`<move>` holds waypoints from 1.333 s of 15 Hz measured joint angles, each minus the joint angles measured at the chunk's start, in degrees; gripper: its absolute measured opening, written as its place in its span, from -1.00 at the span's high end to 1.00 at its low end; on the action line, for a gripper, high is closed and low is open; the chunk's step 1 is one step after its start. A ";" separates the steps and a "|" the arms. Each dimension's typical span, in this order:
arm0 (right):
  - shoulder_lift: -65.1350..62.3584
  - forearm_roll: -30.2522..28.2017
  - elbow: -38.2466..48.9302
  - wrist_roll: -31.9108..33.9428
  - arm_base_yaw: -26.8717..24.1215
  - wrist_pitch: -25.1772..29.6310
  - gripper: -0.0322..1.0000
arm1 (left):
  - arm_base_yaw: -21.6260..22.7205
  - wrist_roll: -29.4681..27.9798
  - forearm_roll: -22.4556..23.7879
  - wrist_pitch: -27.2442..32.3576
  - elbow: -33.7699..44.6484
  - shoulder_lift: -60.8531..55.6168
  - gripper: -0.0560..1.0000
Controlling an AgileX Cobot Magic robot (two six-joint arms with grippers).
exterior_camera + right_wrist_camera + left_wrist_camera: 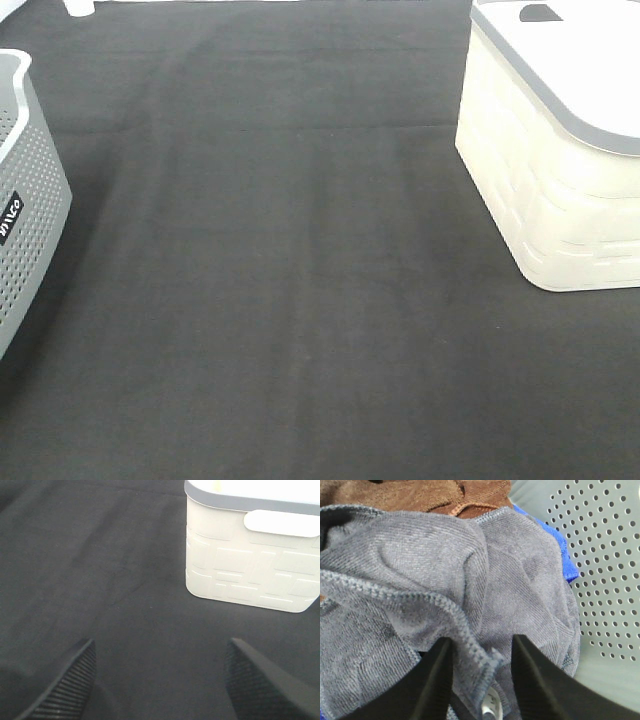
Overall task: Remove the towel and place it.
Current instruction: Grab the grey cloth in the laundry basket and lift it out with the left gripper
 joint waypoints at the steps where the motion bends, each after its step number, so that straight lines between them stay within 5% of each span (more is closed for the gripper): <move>1: 0.00 0.00 0.00 0.00 0.00 0.00 -0.44 | 0.00 -0.74 0.06 0.00 0.00 0.00 0.20; 7: 0.00 0.00 0.00 0.00 0.00 0.00 -0.44 | 0.06 -2.86 0.11 -0.06 0.00 0.92 0.21; 11: 0.00 0.00 0.00 0.00 0.00 0.00 -0.44 | 0.06 -2.69 0.97 -0.63 0.00 0.29 0.86; 20: 0.00 0.00 0.00 0.00 0.00 0.00 -0.44 | 0.06 9.57 5.04 -10.37 0.00 -13.41 0.89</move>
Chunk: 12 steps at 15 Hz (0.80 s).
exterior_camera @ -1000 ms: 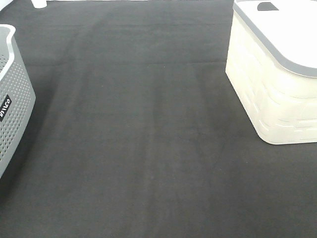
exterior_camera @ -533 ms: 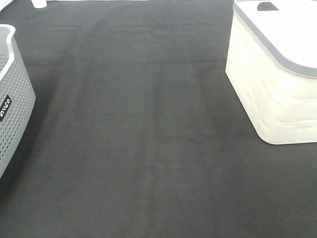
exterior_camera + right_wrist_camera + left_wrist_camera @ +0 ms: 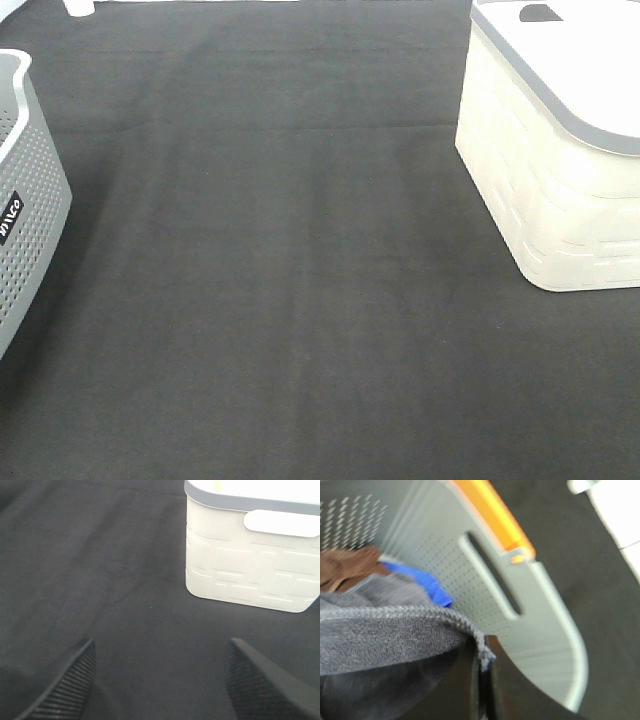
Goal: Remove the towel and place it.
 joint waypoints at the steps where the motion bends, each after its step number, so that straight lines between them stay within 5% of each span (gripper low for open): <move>1: 0.00 0.00 0.00 0.00 0.00 0.00 -0.44 | 0.00 0.80 0.00 -0.63 0.00 -1.89 0.89; 12: 0.00 0.00 0.00 0.00 0.00 0.00 -0.44 | 0.00 10.31 0.92 -21.08 -1.15 -19.88 0.89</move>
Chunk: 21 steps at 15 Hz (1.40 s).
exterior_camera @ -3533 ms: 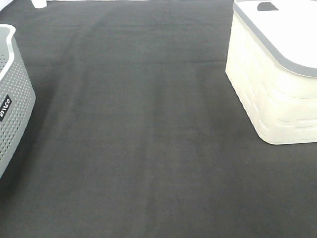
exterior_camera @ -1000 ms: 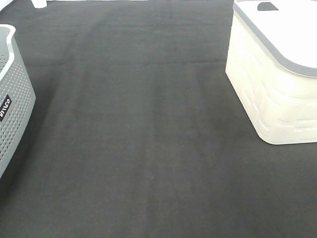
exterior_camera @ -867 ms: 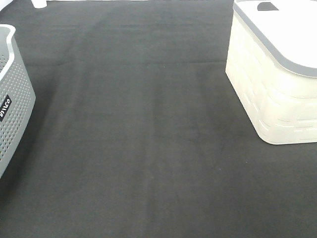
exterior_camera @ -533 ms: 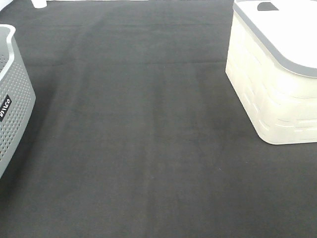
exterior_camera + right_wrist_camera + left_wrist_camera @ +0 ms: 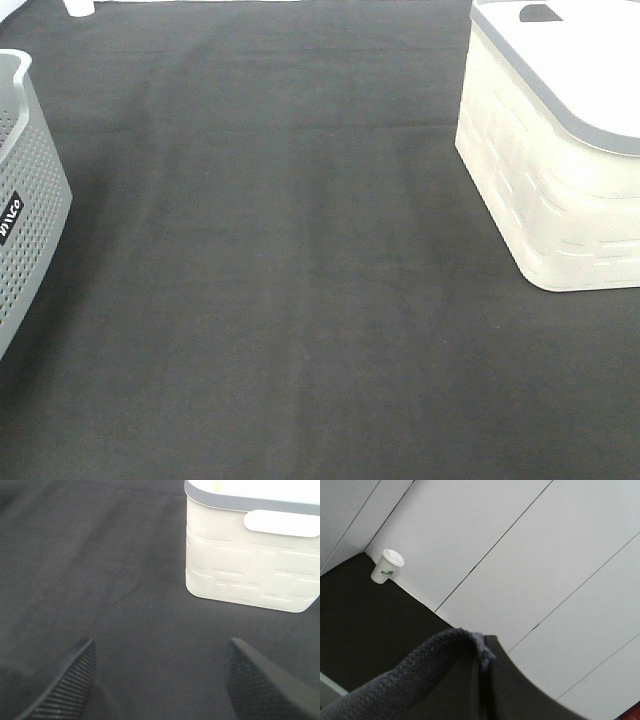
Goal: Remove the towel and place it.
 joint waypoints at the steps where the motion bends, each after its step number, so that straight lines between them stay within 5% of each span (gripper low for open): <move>1: 0.00 0.00 0.00 0.00 0.00 0.00 -0.44 | -0.17 0.00 0.06 -0.23 -1.20 -0.23 0.89; 4: 0.00 0.00 0.00 0.00 0.00 0.00 -0.44 | -3.61 0.00 1.83 -0.29 -6.13 -0.23 0.89; 7: 0.00 0.00 0.00 0.00 0.00 0.00 -0.44 | -12.95 2.01 5.16 0.63 -15.81 2.18 0.89; 13: 0.00 0.00 0.00 0.00 0.00 0.00 -0.44 | -24.81 4.70 5.33 4.81 -28.48 11.97 0.89; 18: 0.00 0.00 0.00 0.00 0.00 0.00 -0.44 | -36.38 16.50 4.41 16.04 -38.04 20.80 0.89; 21: 0.00 1.09 0.00 0.00 0.00 0.00 -0.44 | -41.65 29.34 -1.89 25.67 -39.48 22.69 0.89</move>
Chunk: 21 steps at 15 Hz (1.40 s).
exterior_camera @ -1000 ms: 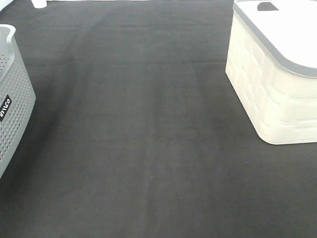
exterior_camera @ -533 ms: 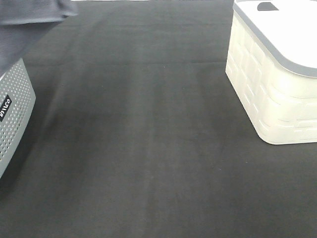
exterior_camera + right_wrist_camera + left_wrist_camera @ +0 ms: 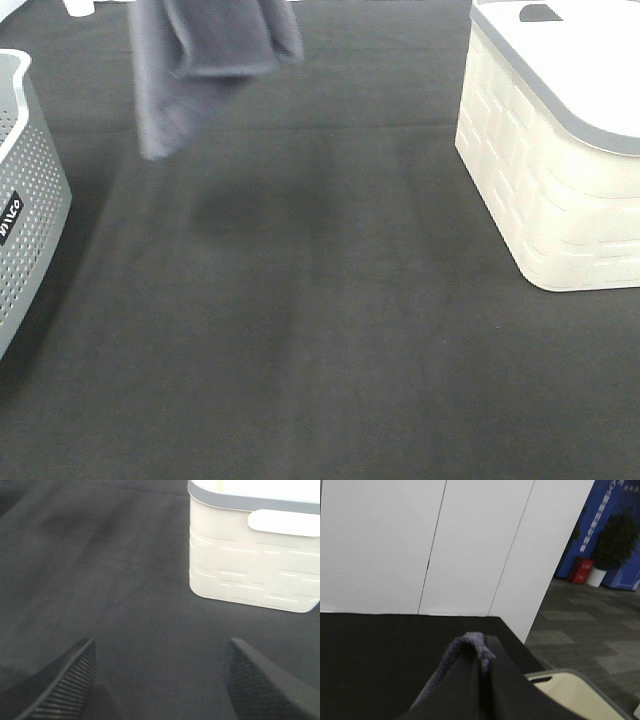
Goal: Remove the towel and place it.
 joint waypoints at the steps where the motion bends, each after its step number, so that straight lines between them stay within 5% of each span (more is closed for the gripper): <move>1: 0.00 0.97 0.00 0.00 0.00 0.00 -0.44 | -0.40 4.64 -4.13 2.86 0.00 0.00 0.89; 3: 0.00 4.70 0.00 0.00 0.00 -0.34 -0.44 | -0.46 17.02 -13.69 9.57 0.00 0.00 0.89; 4: 2.86 9.22 -0.29 -2.06 0.00 -1.60 -0.44 | -0.52 30.19 -22.40 14.84 0.00 0.00 0.89; 6: 8.31 14.84 -0.57 -6.88 0.00 -7.28 -0.43 | -0.52 39.30 -27.27 17.88 0.00 0.00 0.89; 7: 8.31 14.84 -0.57 -6.88 0.00 -7.28 -0.43 | -0.52 39.30 -27.27 17.88 0.00 0.00 0.89; 8: 14.84 22.57 -0.57 -14.61 0.00 -13.64 -0.35 | -0.52 41.77 -27.96 18.68 0.00 0.00 0.89; 18: 48.70 58.04 -0.63 -51.91 0.34 -33.46 -0.28 | -0.52 34.15 -21.31 18.68 -0.57 2.52 0.89; 21: 58.67 71.10 -0.69 -64.63 13.01 -50.88 -0.28 | -0.52 34.03 -21.14 18.85 -1.09 4.24 0.89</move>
